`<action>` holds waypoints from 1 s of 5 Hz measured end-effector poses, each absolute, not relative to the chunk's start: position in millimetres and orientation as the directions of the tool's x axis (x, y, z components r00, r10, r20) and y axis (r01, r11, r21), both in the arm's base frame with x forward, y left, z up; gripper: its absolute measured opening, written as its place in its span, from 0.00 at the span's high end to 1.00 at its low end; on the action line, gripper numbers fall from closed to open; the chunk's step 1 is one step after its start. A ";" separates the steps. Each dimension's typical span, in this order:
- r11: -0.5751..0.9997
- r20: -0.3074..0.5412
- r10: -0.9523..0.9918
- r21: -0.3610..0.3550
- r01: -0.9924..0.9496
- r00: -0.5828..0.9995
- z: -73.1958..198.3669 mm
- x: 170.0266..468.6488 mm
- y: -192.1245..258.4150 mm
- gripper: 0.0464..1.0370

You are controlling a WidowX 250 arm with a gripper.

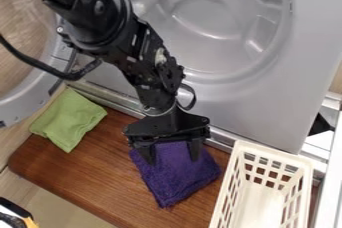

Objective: Take the purple cloth and put it inside the machine

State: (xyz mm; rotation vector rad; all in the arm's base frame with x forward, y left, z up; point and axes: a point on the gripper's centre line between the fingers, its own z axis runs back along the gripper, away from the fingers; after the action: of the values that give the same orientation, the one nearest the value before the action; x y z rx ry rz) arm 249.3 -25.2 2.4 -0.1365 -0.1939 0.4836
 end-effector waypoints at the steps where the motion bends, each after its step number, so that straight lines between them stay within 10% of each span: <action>1: 0.874 0.136 0.479 -0.167 -0.456 0.867 -2.8 247.1 -25.0 0.04; 5: 0.861 0.120 0.507 -0.110 -0.496 0.854 -58.3 267.6 -14.0 0.04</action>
State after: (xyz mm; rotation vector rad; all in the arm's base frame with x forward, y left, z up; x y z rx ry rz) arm 267.6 -14.0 -58.3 -0.0762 -0.1469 0.5279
